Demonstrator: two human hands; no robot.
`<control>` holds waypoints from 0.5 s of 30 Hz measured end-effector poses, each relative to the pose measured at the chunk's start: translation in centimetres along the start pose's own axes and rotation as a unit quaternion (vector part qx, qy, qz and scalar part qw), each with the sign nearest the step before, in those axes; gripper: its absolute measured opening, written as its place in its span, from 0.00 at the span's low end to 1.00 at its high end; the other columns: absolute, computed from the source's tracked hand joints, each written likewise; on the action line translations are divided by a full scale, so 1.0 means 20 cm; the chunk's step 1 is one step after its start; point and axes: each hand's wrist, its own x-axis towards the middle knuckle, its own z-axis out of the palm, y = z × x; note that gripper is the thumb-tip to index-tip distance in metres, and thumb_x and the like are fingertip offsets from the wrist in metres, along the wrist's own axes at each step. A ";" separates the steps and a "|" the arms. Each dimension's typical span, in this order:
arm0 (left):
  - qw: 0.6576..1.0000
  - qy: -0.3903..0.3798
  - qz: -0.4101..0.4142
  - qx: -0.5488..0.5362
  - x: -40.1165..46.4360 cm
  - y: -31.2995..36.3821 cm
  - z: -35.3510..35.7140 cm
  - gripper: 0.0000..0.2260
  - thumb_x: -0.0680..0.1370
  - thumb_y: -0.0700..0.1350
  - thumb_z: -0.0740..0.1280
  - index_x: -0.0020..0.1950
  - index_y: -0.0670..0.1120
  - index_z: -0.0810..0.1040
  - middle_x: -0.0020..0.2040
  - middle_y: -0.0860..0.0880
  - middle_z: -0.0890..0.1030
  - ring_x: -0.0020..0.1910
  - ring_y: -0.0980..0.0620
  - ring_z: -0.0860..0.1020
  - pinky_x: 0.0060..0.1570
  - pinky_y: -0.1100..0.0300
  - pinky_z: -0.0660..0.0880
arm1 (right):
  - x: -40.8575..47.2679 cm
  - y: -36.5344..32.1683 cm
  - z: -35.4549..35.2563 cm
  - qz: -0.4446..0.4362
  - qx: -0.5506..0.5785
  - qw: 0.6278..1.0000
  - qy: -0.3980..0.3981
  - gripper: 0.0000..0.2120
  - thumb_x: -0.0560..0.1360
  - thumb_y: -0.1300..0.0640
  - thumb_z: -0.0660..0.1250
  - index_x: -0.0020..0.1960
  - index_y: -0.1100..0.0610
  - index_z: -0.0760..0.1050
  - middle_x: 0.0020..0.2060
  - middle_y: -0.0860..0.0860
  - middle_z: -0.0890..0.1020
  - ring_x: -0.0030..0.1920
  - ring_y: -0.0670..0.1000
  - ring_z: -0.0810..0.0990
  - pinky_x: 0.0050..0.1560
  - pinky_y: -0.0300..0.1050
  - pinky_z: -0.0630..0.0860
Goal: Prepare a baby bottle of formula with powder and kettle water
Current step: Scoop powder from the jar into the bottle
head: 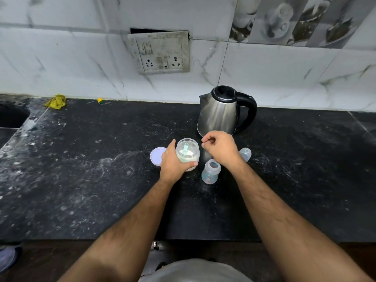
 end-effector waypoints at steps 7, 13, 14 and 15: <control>0.997 -0.025 0.052 -0.042 0.04 -0.01 -0.01 0.33 0.57 0.56 0.78 0.58 0.64 0.70 0.53 0.59 0.81 0.56 0.54 0.79 0.59 0.46 0.76 | 0.14 -0.13 0.14 -0.089 -0.249 0.956 -0.126 0.12 0.75 0.60 0.63 0.50 0.48 0.82 0.47 0.48 0.84 0.48 0.53 0.81 0.41 0.46 0.74; 0.996 -0.030 0.062 -0.048 0.02 -0.03 -0.02 0.35 0.59 0.57 0.77 0.64 0.64 0.69 0.55 0.60 0.81 0.56 0.57 0.79 0.60 0.47 0.76 | 0.22 -0.19 0.23 -0.171 -0.420 0.857 -0.242 0.15 0.77 0.57 0.63 0.61 0.47 0.80 0.53 0.53 0.82 0.53 0.57 0.81 0.41 0.46 0.71; 0.997 -0.028 0.058 -0.043 0.02 -0.03 -0.01 0.35 0.59 0.58 0.77 0.64 0.63 0.69 0.55 0.60 0.81 0.56 0.56 0.79 0.60 0.47 0.76 | 0.23 -0.19 0.24 -0.174 -0.435 0.846 -0.253 0.16 0.77 0.56 0.62 0.62 0.45 0.79 0.55 0.52 0.82 0.54 0.57 0.81 0.42 0.46 0.70; 0.997 -0.028 0.053 -0.038 0.02 -0.03 -0.01 0.36 0.59 0.59 0.77 0.64 0.62 0.69 0.54 0.59 0.81 0.56 0.55 0.79 0.59 0.46 0.76 | 0.24 -0.21 0.25 -0.177 -0.450 0.833 -0.267 0.17 0.78 0.57 0.62 0.64 0.44 0.78 0.56 0.52 0.82 0.55 0.56 0.81 0.43 0.46 0.70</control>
